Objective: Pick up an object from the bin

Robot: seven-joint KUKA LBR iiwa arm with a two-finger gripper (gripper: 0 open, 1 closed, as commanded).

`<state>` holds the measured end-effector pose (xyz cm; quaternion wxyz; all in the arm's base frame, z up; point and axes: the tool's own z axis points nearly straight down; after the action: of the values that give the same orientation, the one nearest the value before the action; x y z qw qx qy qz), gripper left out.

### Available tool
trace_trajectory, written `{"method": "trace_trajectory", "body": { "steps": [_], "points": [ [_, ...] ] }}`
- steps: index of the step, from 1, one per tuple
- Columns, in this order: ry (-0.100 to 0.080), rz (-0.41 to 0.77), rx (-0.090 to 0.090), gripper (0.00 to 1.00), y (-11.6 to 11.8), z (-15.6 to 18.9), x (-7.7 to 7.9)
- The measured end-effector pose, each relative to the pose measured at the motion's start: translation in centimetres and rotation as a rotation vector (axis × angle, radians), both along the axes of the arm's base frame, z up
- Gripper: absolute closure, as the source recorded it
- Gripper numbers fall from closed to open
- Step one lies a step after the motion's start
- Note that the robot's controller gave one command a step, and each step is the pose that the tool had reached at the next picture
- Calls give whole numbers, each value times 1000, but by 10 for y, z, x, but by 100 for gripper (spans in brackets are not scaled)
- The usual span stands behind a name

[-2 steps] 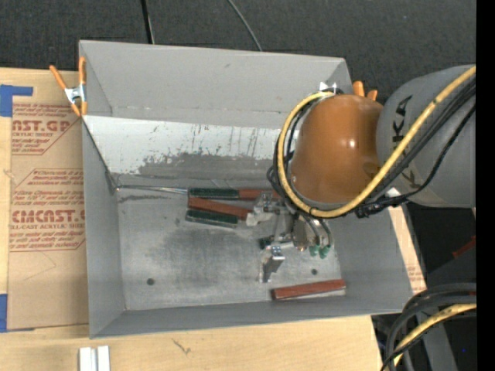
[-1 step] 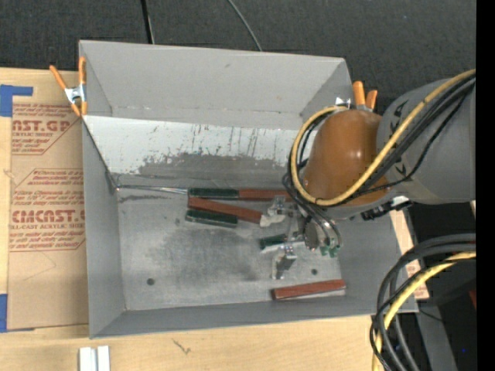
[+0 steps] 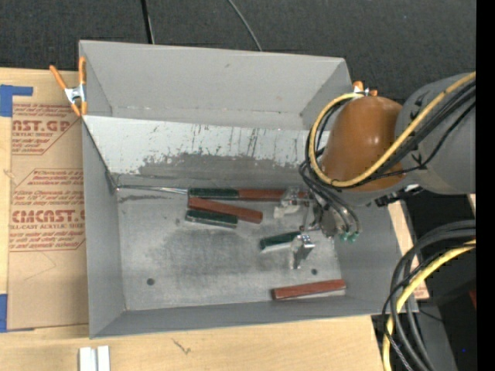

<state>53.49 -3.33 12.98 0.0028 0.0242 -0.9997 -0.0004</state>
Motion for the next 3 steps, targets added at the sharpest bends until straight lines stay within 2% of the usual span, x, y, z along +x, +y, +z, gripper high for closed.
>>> {"method": "trace_trajectory", "body": {
  "steps": [1, 2, 3],
  "points": [
    [-10, -4, 0, 0, -9, 29, 7],
    [-11, -116, 0, 0, -10, -42, -2],
    [-28, -153, -2, 100, -7, -53, 9]
  ]
}}
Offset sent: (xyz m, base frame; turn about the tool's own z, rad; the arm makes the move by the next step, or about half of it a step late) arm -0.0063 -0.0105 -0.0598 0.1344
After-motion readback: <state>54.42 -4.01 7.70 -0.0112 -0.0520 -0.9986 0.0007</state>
